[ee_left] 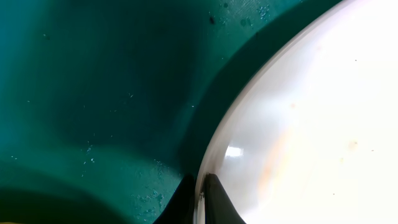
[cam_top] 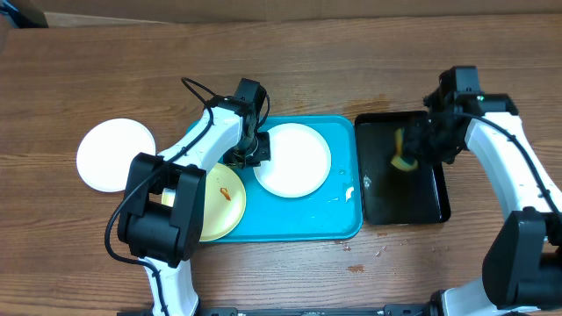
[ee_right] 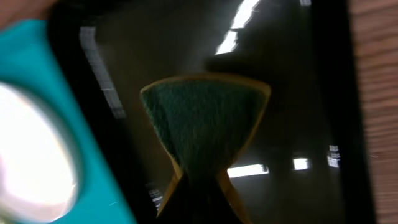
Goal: Clean dirty plates on tray and stack at the side
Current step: 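Return the sponge to the black tray and release it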
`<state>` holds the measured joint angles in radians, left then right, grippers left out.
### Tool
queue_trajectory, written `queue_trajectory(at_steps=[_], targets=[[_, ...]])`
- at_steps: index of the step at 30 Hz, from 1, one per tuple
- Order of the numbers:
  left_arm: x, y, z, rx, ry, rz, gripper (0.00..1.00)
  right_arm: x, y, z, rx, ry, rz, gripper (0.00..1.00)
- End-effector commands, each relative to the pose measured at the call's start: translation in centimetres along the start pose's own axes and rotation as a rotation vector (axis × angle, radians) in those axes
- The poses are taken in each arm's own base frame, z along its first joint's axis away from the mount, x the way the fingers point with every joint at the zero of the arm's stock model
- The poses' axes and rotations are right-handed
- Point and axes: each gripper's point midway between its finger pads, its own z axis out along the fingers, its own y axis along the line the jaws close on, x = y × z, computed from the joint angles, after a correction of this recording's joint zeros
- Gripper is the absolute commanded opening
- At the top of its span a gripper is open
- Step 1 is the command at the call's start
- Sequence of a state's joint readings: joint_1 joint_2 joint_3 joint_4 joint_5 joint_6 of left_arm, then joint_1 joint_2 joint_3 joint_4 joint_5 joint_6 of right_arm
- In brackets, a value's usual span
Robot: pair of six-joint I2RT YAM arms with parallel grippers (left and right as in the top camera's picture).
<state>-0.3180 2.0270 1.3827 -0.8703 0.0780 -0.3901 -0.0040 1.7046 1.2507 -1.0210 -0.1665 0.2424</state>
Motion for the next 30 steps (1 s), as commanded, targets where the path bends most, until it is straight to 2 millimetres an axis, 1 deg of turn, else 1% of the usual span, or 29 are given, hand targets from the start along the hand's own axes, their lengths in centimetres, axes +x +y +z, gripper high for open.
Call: queue_trajectory(at_steps=[1,2,4,6,8,9,10,11,15,16,18,19,22,24,30], targets=[[0.7,1.5,1.7,-0.068,0.028,0.005,0.05,0.5,-2.6,1.4,0.131,-0.022,-0.008,0.04],[0.7,1.5,1.7,-0.067,0.028,0.005,0.04,0.6,-2.7,1.9,0.129,-0.026,-0.008,0.06],[0.7,1.5,1.7,-0.067,0.027,0.005,0.04,0.9,-3.1,2.9,0.129,-0.03,-0.009,0.29],[0.7,1.5,1.7,-0.067,0.028,0.005,0.04,1.2,-3.3,3.7,0.127,-0.033,-0.009,0.41],[0.8,1.1,1.7,-0.047,0.034,0.004,0.04,1.3,-3.4,4.1,0.126,-0.038,-0.01,0.64],[0.8,0.8,1.7,-0.031,0.036,0.004,0.04,1.3,-3.5,4.3,0.124,-0.043,-0.011,0.75],[0.8,0.6,1.7,-0.016,0.038,0.004,0.04,1.2,-3.4,4.3,0.123,-0.048,-0.012,0.8],[0.8,0.4,1.7,-0.007,0.037,0.005,0.04,1.1,-3.4,4.3,0.121,-0.051,-0.012,0.82],[0.6,0.3,1.6,-0.003,0.031,0.028,0.04,1.2,-3.2,4.3,0.117,-0.048,-0.015,0.83],[0.6,0.3,1.6,-0.003,0.03,0.037,0.04,1.3,-3.3,4.3,0.118,-0.043,-0.015,0.89],[0.5,0.3,1.6,-0.002,0.028,0.044,0.04,1.5,-3.2,4.4,0.112,-0.033,-0.013,0.98],[0.5,0.2,1.6,-0.002,0.027,0.051,0.04,1.6,-2.9,4.4,0.098,-0.03,-0.014,1.0],[0.3,0.3,1.3,-0.002,0.028,0.048,0.04,1.7,-2.1,4.2,0.053,-0.014,-0.013,1.0],[0.3,0.5,1.0,-0.013,0.032,0.043,0.04,1.2,-2.0,2.9,0.056,-0.011,-0.002,1.0],[-0.7,1.4,-0.8,-0.086,0.017,0.043,0.04,-2.4,-1.4,-3.0,0.05,-0.09,0.025,1.0]])
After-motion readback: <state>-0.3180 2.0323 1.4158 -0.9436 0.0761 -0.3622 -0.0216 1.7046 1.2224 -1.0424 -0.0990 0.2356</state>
